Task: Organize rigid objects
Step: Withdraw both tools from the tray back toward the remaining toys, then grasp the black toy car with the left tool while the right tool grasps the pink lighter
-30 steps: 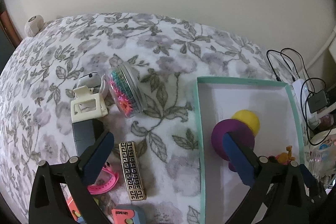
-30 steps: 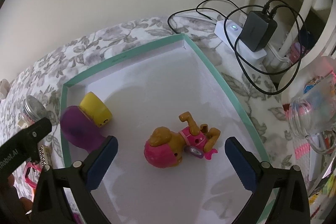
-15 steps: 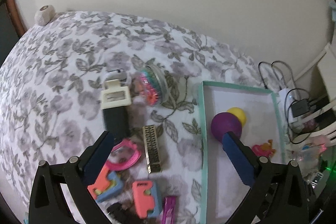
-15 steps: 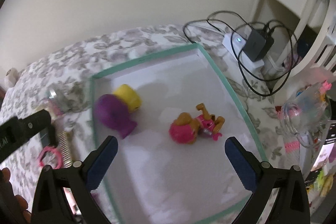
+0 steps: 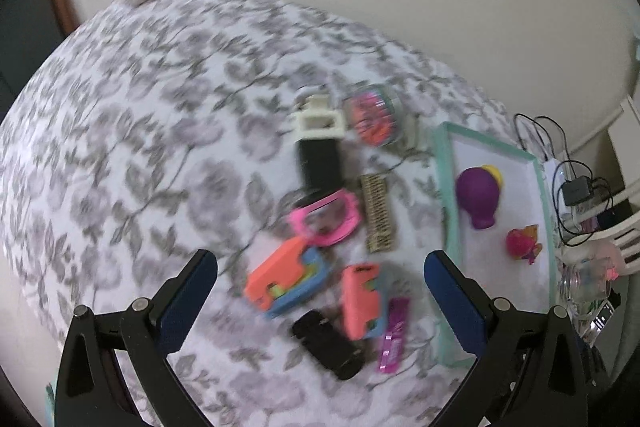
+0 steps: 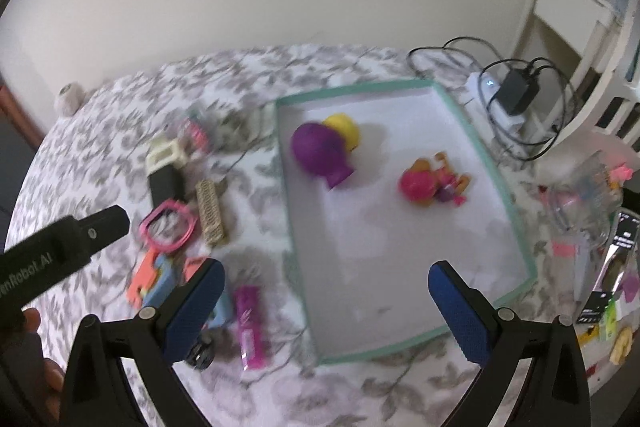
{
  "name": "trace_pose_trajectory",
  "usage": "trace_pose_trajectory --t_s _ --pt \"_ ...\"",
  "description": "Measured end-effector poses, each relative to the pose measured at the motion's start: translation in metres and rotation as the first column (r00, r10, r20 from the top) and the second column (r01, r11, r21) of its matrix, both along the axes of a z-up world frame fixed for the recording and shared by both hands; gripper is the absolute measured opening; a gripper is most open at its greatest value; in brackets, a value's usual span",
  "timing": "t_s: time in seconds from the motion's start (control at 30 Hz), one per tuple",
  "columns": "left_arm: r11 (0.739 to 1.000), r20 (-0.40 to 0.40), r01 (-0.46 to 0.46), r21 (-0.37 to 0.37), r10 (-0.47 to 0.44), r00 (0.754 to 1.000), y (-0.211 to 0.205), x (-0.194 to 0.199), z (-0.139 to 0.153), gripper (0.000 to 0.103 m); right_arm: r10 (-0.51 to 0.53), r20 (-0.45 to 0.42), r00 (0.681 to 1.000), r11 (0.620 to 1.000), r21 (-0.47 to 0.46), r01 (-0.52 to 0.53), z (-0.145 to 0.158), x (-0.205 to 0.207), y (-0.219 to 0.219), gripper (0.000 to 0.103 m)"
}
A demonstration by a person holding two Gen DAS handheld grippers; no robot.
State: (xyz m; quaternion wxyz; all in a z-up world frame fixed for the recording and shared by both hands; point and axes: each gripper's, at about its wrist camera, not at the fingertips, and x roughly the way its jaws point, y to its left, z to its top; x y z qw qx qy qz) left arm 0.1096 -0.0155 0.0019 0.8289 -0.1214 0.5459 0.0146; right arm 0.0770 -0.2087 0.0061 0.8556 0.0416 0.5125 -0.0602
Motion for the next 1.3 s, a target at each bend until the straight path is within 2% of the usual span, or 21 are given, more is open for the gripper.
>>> trace_pose_trajectory --t_s 0.2,0.3,0.4,0.5,0.6,0.77,0.8,0.87,0.9,1.0,1.3 --pt "0.997 -0.074 -0.071 -0.006 0.07 0.995 0.028 -0.02 -0.024 0.103 0.049 -0.055 0.997 0.998 0.029 -0.048 -0.018 -0.008 0.025 0.102" --pt "0.996 -0.103 -0.088 -0.017 0.086 0.991 0.032 -0.028 -0.034 0.103 0.066 -0.086 0.994 0.997 0.045 -0.063 -0.027 -0.011 0.032 0.094" --pt "0.993 -0.127 -0.101 -0.064 0.093 0.988 0.035 -0.034 -0.042 0.103 0.071 -0.122 0.99 0.996 0.07 -0.062 -0.037 -0.012 0.034 0.088" --pt "0.994 -0.168 -0.089 -0.061 0.078 0.983 0.028 -0.035 -0.052 0.103 0.081 -0.151 0.985 0.995 0.067 -0.071 -0.046 -0.011 0.036 0.08" --pt "0.992 -0.201 -0.078 -0.102 0.056 0.978 0.022 -0.035 -0.061 0.1 0.088 -0.168 0.982 0.994 0.085 -0.075 -0.052 -0.01 0.037 0.071" --pt "0.993 -0.238 -0.082 -0.09 0.059 0.969 0.018 -0.033 -0.071 0.098 0.103 -0.187 0.977 0.993 0.08 -0.09 -0.059 -0.01 0.04 0.056" --pt "0.992 -0.248 -0.087 -0.095 0.061 0.967 0.019 -0.032 -0.074 0.094 0.105 -0.191 0.976 0.992 0.081 -0.091 -0.06 -0.009 0.041 0.053" --pt "0.989 -0.267 -0.091 -0.119 0.056 0.962 0.019 -0.032 -0.08 0.082 0.115 -0.198 0.973 0.991 0.086 -0.1 -0.063 -0.009 0.043 0.053" --pt "0.986 -0.285 -0.095 -0.139 0.052 0.957 0.018 -0.031 -0.084 0.08 0.119 -0.199 0.973 0.991 0.086 -0.103 -0.064 -0.009 0.044 0.052" --pt "0.981 -0.306 -0.1 -0.167 0.044 0.951 0.016 -0.031 -0.09 0.08 0.128 -0.204 0.971 0.99 0.085 -0.113 -0.066 -0.009 0.045 0.052" --pt "0.986 -0.31 -0.055 -0.155 0.004 0.951 -0.005 -0.02 -0.095 0.08 0.121 -0.224 0.967 0.991 0.088 -0.104 -0.074 -0.006 0.042 0.052"
